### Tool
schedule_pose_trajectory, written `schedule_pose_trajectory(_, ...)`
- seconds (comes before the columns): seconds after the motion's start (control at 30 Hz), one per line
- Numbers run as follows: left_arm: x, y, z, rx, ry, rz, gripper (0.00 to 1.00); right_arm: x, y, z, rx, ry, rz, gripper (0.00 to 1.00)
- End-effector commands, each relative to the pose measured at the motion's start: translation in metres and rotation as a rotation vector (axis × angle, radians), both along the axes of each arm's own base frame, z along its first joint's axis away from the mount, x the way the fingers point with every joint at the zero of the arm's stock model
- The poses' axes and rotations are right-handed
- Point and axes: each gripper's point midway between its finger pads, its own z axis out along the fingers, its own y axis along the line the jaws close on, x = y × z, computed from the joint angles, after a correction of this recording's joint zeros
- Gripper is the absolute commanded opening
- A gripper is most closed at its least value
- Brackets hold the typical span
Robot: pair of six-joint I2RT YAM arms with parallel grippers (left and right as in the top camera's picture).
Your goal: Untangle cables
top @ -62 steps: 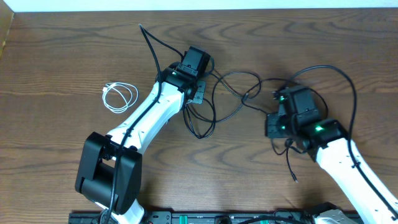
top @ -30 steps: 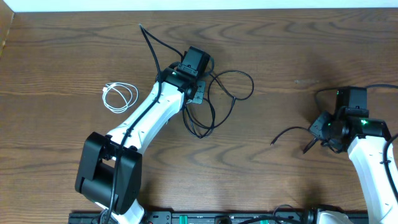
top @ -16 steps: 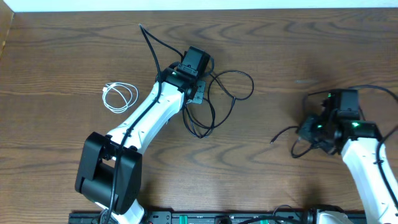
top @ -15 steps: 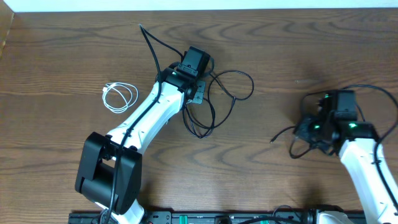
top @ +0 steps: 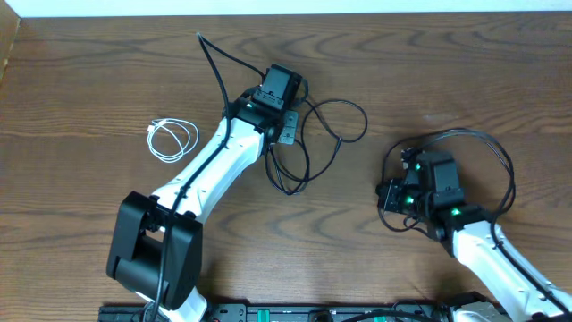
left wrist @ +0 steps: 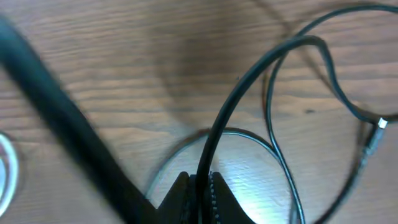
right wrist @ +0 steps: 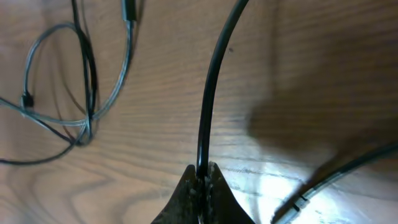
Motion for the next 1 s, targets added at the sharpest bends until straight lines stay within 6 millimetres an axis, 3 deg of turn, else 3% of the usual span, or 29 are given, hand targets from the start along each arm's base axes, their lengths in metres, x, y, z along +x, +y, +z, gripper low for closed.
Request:
schedule_pose_trajectory(0.0, -0.022, -0.023, -0.001, -0.131, 0.1, -0.057, 0.08, -0.007, 0.001, -0.008, 0.024, 0.021, -0.051, 0.01)
schedule_pose_trajectory(0.2, -0.046, -0.03, -0.035, -0.098, 0.242, -0.087, 0.09, -0.01, 0.002, -0.015, 0.037, 0.001, -0.052, 0.01)
schedule_pose_trajectory(0.3, -0.054, -0.036, -0.047, -0.078, 0.278, -0.106, 0.64, -0.01, 0.003, -0.015, 0.038, -0.003, -0.048, 0.01)
schedule_pose_trajectory(0.4, -0.057, -0.04, -0.049, -0.057, 0.275, -0.167, 0.92, -0.011, 0.005, -0.015, 0.038, -0.004, -0.041, 0.01)
schedule_pose_trajectory(0.57, -0.044, -0.032, -0.03, -0.002, 0.219, -0.154, 0.94, -0.012, 0.008, -0.016, 0.024, -0.011, -0.03, 0.01)
schedule_pose_trajectory(0.7, -0.044, -0.03, -0.014, -0.001, 0.201, -0.151, 0.94, -0.012, 0.009, -0.016, 0.002, -0.023, -0.028, 0.01)
schedule_pose_trajectory(0.83, -0.031, 0.004, -0.001, 0.173, 0.105, -0.072, 0.95, -0.012, 0.013, -0.015, 0.002, -0.032, -0.017, 0.01)
schedule_pose_trajectory(0.97, -0.017, 0.038, 0.029, 0.338, -0.028, 0.013, 0.95, -0.011, 0.014, -0.015, -0.002, -0.038, -0.014, 0.01)
